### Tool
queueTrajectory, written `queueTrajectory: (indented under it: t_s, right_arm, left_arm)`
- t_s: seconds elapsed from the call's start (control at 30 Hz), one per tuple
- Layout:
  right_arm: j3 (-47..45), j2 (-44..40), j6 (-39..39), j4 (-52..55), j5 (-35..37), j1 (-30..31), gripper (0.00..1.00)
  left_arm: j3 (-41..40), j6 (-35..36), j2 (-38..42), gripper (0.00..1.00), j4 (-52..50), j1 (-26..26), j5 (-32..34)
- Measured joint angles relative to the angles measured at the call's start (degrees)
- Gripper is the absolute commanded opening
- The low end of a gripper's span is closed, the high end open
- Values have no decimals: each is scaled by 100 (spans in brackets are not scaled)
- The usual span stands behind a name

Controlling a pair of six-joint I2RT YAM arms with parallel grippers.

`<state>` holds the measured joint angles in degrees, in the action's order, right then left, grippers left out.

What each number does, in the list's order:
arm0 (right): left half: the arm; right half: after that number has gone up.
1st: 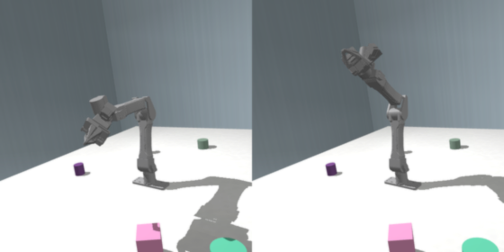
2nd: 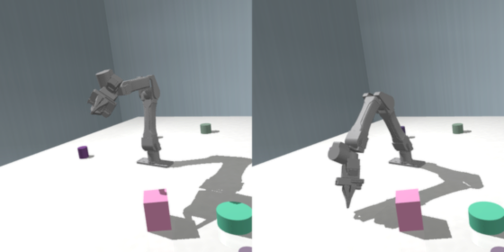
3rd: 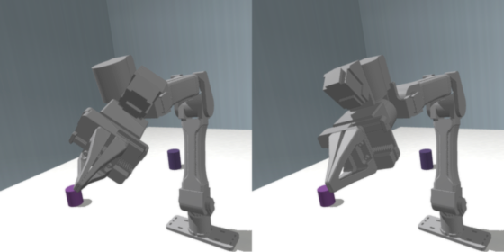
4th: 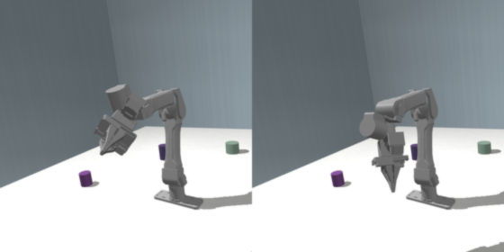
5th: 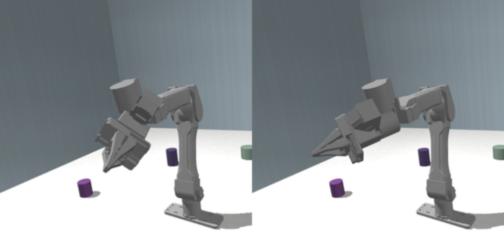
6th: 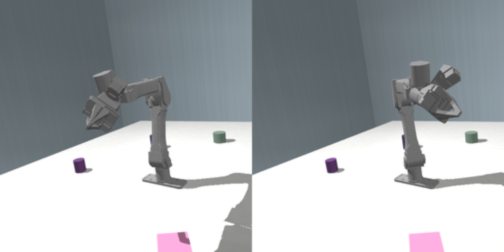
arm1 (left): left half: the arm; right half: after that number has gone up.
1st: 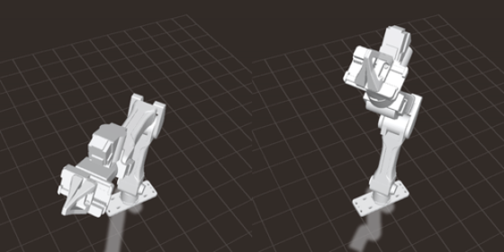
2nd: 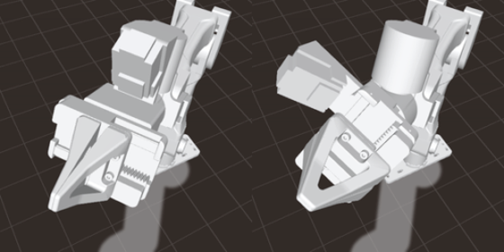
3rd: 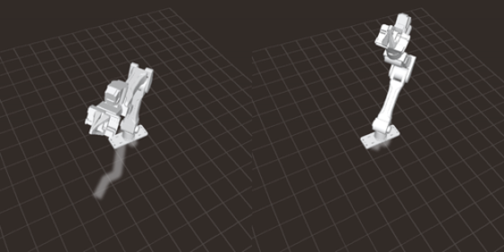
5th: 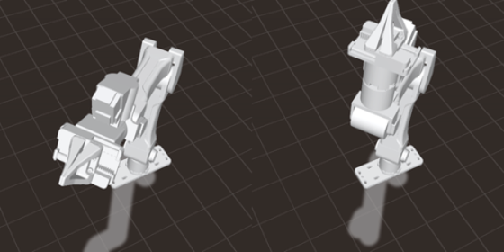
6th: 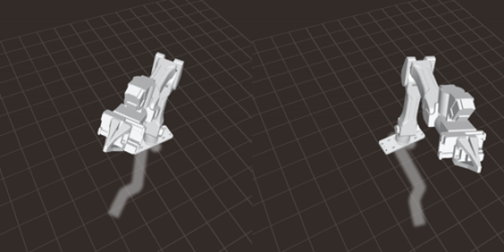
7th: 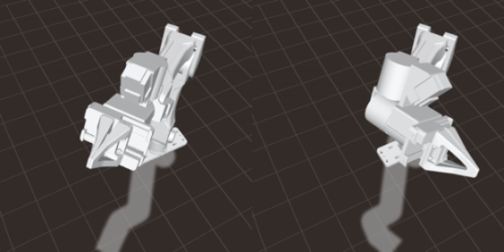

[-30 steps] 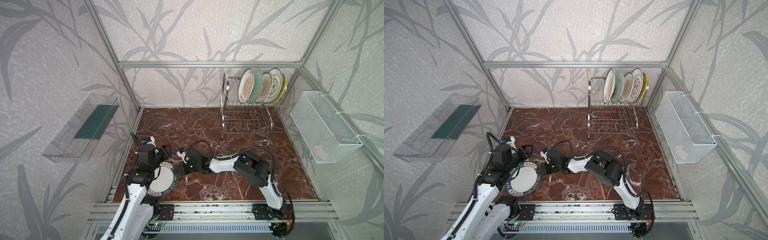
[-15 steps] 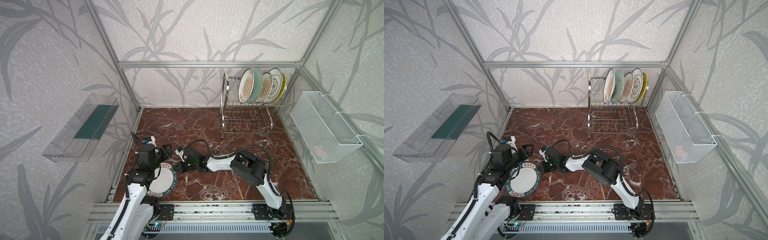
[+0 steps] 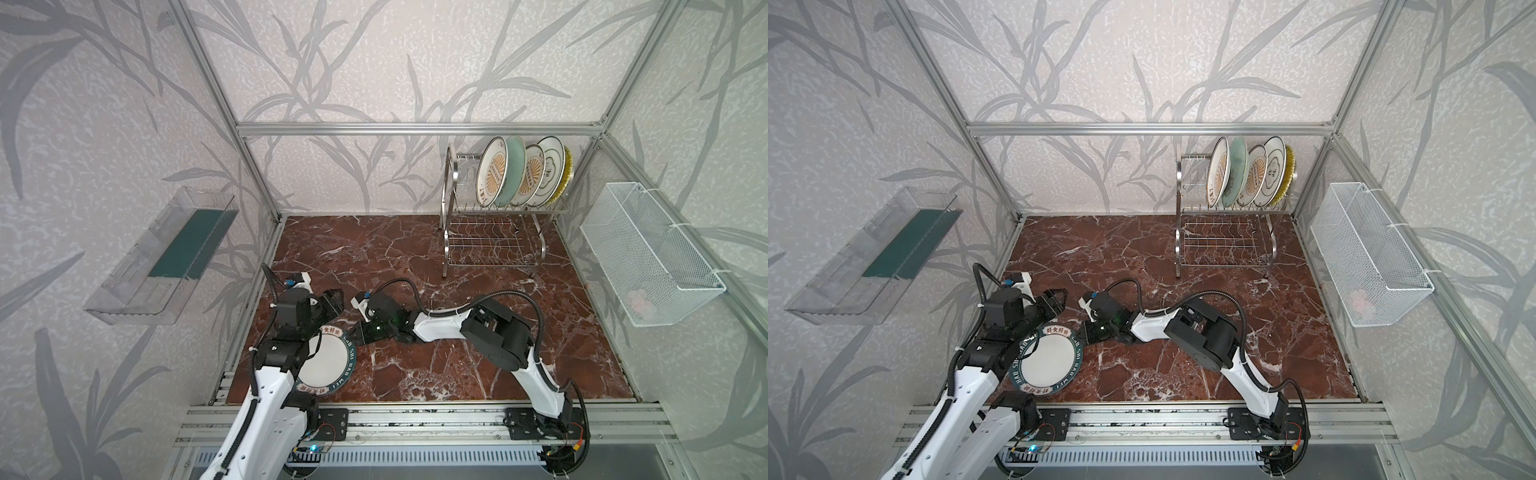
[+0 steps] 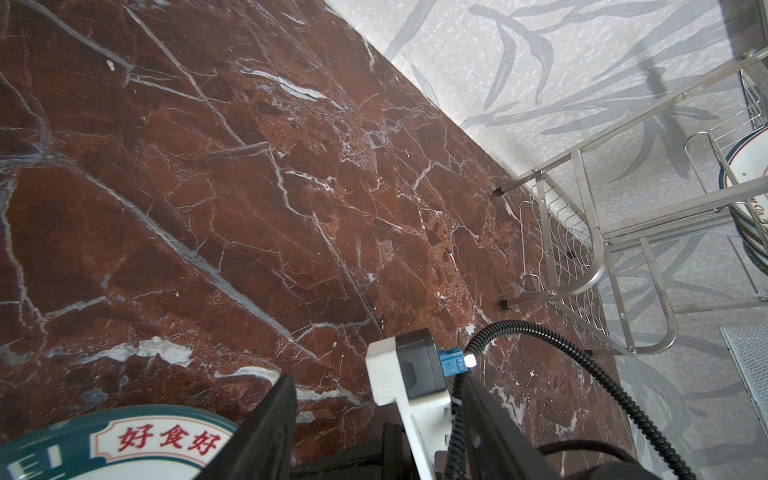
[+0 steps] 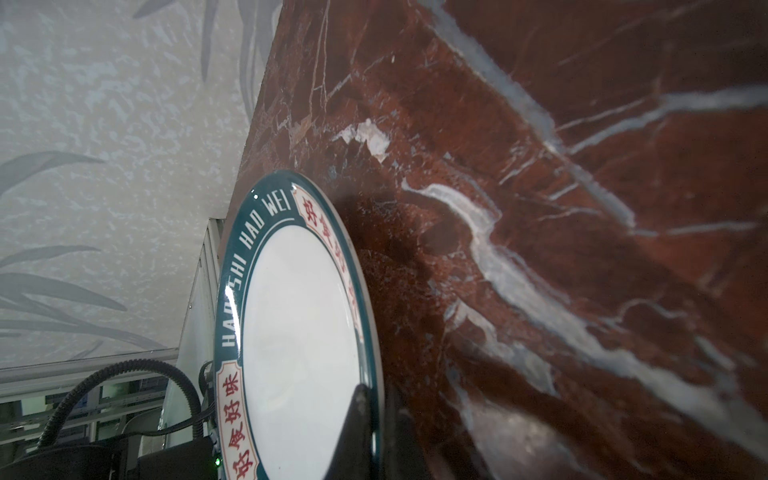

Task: Load plates into a dish rack
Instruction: Move the plate to the center of the table.

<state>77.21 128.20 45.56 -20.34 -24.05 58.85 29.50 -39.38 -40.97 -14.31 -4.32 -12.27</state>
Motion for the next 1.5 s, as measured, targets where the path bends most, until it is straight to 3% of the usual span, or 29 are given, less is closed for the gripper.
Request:
queueTrajectory:
  t_s: [0.43,1.1,1.3,1.5]
  right_arm:
    - [-1353,-809,136,-551,398,-1043,2]
    - [-4022,-2763,-92,-962,702,-2747,3]
    - [-4350,-3250,-229,-863,756,-2983,15]
    - [-4365,-3261,-256,-809,769,-3008,20]
  left_arm:
    - [4,83,-223,61,-2,9,-144]
    - [44,24,-1565,61,785,-216,-883]
    - [81,24,-2109,61,1025,-575,-935]
    - [225,13,-2612,61,1353,-767,-1054]
